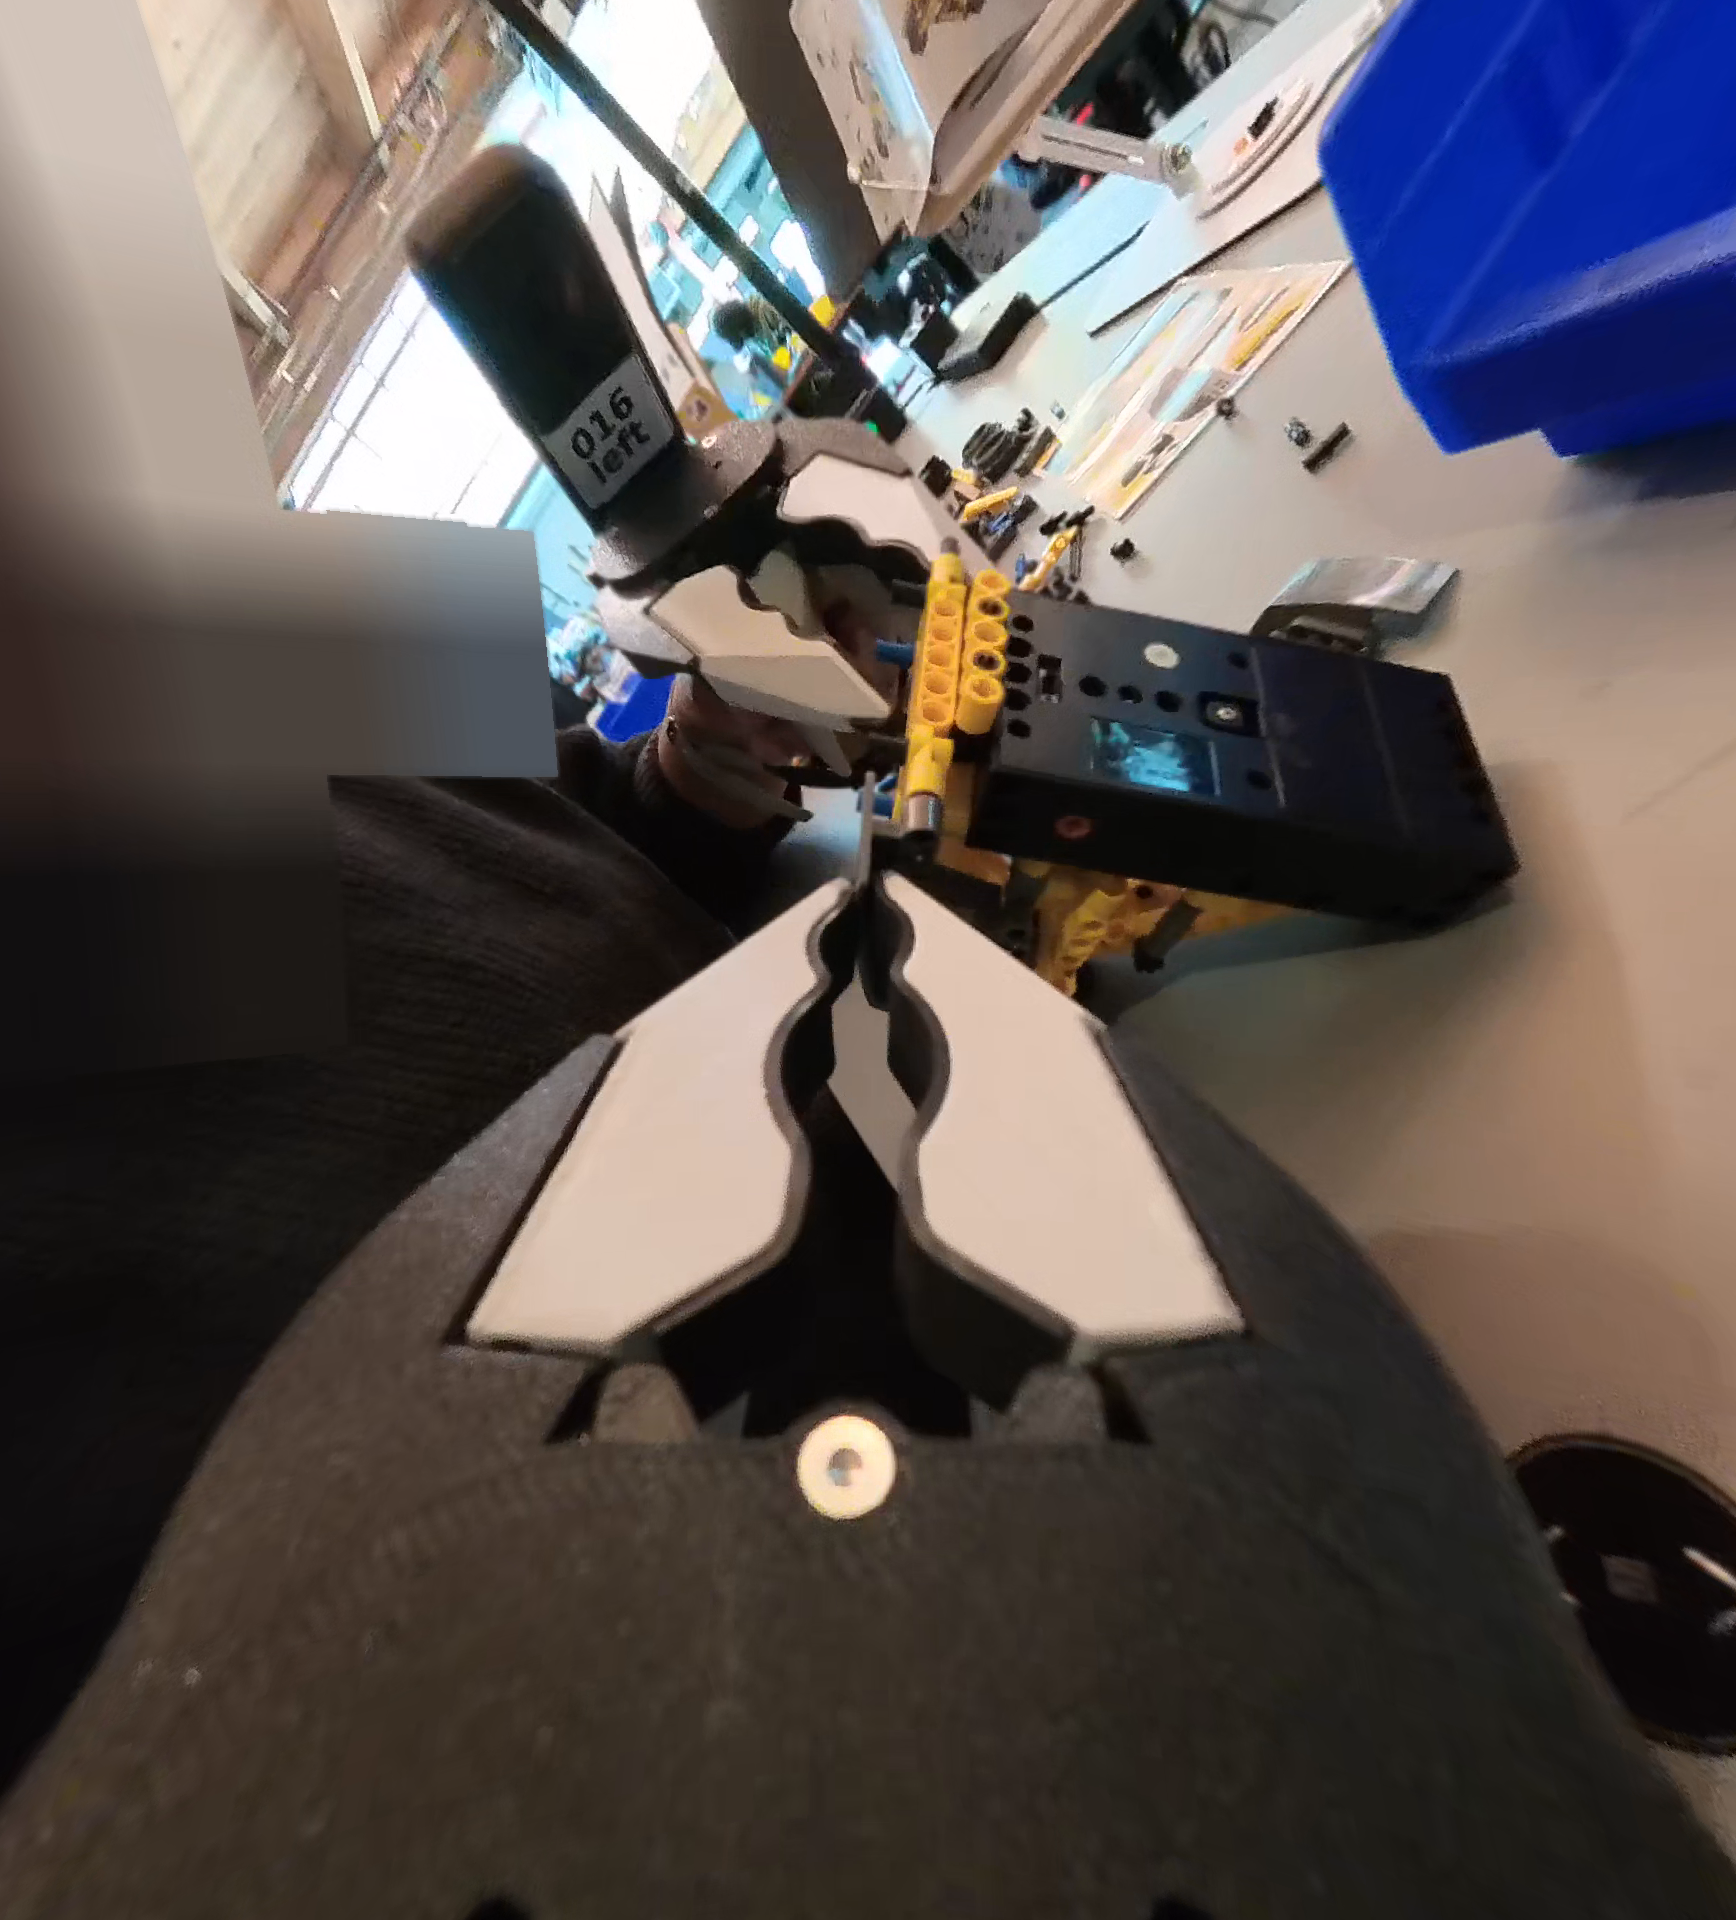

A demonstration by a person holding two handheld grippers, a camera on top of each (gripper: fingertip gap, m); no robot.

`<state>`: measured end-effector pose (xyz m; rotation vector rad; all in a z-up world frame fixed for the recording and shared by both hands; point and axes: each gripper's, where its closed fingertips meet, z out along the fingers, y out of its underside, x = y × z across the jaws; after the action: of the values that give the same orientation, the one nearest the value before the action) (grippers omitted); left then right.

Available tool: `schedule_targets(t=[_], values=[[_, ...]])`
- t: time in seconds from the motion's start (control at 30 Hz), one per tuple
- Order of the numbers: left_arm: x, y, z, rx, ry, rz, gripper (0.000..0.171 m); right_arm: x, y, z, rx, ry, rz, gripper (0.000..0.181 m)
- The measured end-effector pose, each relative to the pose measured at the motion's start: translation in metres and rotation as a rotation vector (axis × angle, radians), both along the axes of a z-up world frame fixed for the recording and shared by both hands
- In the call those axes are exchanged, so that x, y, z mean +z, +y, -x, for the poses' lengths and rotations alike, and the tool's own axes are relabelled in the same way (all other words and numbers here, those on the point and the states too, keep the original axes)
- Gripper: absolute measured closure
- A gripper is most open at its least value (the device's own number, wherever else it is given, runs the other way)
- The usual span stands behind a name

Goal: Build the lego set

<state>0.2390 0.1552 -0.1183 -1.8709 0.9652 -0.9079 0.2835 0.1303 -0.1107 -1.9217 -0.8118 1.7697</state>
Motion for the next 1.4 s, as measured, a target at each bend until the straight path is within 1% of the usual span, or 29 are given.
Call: schedule_targets(t=[0.13,0.27,0.43,0.5,0.6,0.7,0.8,0.87,0.9,0.97,1.03,1.2,1.3,1.4], values=[[0.0,0.001,0.002,0.004,-0.016,0.015,0.14,0.001,0.001,0.003,0.007,-0.012,0.011,0.181],[-0.001,0.001,0.003,0.003,-0.015,0.006,0.139,0.002,0.001,0.004,-0.001,0.012,0.076,0.181],[-0.001,0.002,0.004,-0.009,-0.003,0.004,0.139,0.003,0.003,0.007,0.053,-0.001,0.116,0.181],[-0.001,0.004,0.005,0.004,-0.02,0.015,0.139,0.005,0.006,0.008,0.07,0.008,0.134,0.181],[-0.001,0.005,0.007,0.002,-0.023,0.019,0.139,0.005,0.006,0.01,0.08,0.001,0.119,0.181],[-0.001,0.006,0.007,0.004,-0.031,0.036,0.138,0.004,0.006,0.009,0.059,0.019,0.117,0.181],[0.0,0.008,0.008,0.006,-0.029,0.037,0.138,0.002,0.006,0.01,0.006,0.019,0.087,0.179],[0.0,0.006,0.009,-0.008,-0.017,0.048,0.134,0.003,0.008,0.01,-0.031,0.028,0.058,0.179],[-0.002,0.004,0.009,-0.023,0.004,0.043,0.128,0.005,0.01,0.01,-0.051,0.043,0.047,0.177],[-0.005,0.003,0.013,-0.019,0.042,0.011,0.127,0.009,0.013,0.008,-0.09,0.075,0.036,0.168],[-0.002,0.003,0.02,0.002,0.043,-0.016,0.127,0.011,0.014,0.006,-0.117,0.09,0.031,0.162],[-0.002,0.008,0.052,0.069,0.041,0.01,0.126,0.017,0.009,0.001,-0.203,0.127,-0.007,0.151],[-0.009,0.023,0.073,0.167,0.028,0.016,0.126,0.022,0.006,-0.004,-0.259,0.181,-0.011,0.148],[-0.027,0.046,0.086,0.284,0.037,0.07,0.126,0.022,0.004,-0.011,-0.319,0.234,0.001,0.146]])
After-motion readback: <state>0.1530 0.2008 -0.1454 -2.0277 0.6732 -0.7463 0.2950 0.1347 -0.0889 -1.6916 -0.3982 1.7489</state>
